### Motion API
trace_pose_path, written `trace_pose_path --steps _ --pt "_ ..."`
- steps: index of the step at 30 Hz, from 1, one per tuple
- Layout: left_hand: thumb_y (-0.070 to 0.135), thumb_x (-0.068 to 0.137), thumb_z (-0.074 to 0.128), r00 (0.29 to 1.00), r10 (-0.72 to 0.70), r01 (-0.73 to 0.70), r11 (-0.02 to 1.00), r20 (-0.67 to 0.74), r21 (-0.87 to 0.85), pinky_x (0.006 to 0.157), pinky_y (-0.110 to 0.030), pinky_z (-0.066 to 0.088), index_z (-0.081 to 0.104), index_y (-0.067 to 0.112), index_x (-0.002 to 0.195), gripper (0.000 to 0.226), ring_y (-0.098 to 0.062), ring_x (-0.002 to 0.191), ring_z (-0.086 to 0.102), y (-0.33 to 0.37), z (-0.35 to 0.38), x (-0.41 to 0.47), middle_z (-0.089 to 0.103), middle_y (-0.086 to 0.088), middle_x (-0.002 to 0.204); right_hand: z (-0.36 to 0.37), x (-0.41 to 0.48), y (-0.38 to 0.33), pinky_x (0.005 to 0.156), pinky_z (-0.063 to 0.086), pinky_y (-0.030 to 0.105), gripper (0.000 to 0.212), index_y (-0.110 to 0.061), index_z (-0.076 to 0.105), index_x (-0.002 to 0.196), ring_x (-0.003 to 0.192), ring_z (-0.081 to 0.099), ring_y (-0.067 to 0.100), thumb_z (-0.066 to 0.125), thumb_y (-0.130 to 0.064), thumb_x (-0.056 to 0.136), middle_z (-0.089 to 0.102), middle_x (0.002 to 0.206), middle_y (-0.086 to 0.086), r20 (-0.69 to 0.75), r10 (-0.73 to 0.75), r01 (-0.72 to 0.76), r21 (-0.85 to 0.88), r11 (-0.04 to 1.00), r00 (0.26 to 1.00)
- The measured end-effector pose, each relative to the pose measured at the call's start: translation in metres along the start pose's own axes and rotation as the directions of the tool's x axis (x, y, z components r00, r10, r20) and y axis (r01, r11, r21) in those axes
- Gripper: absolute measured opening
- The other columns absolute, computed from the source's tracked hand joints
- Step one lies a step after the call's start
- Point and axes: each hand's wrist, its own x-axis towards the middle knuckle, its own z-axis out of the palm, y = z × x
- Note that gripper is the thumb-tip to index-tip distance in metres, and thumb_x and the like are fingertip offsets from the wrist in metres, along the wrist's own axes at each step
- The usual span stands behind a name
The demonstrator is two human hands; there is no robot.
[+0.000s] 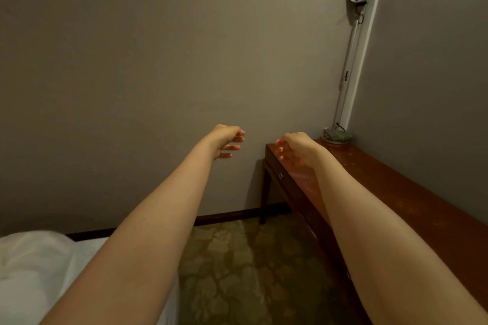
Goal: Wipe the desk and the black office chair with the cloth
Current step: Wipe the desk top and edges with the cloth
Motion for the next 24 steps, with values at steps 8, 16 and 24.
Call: trace_pose_path --steps 8,16,24 --pt "0.021 0.093 0.049 0.997 -0.035 0.033 0.999 0.070 0.034 0.063 -0.025 0.038 0.056 0.024 0.081 0.014 -0.009 0.069 0.054 -0.015 -0.010 0.095 0.058 0.008 0.080 0.021 0.081 -0.008 0.058 0.036 0.026 0.016 -0.010 0.055 0.095 0.058 0.049 0.016 0.039 -0.016 0.095 0.052 0.070 0.002 -0.041 0.050 -0.051 -0.001 0.999 0.998" --pt "0.020 0.093 0.047 0.995 -0.040 0.037 0.999 0.097 0.034 0.062 -0.023 0.036 0.054 0.023 0.079 0.017 -0.008 0.066 0.053 -0.012 0.008 0.200 0.058 0.009 0.078 0.016 0.179 -0.005 0.055 0.030 0.025 0.022 -0.012 0.051 0.077 0.055 0.044 0.018 0.037 -0.013 0.094 0.048 0.067 0.004 -0.048 0.077 -0.076 0.016 0.997 0.996" --pt "0.020 0.094 0.046 0.992 -0.012 0.005 0.998 0.125 0.059 0.062 -0.023 0.036 0.054 0.024 0.079 0.018 -0.008 0.066 0.053 0.021 0.052 0.324 0.058 0.008 0.079 -0.032 0.313 0.001 0.053 0.036 0.027 0.013 -0.004 0.055 0.096 0.054 0.049 0.020 0.044 -0.009 0.093 0.056 0.071 0.008 -0.138 0.069 -0.063 0.044 0.997 0.988"
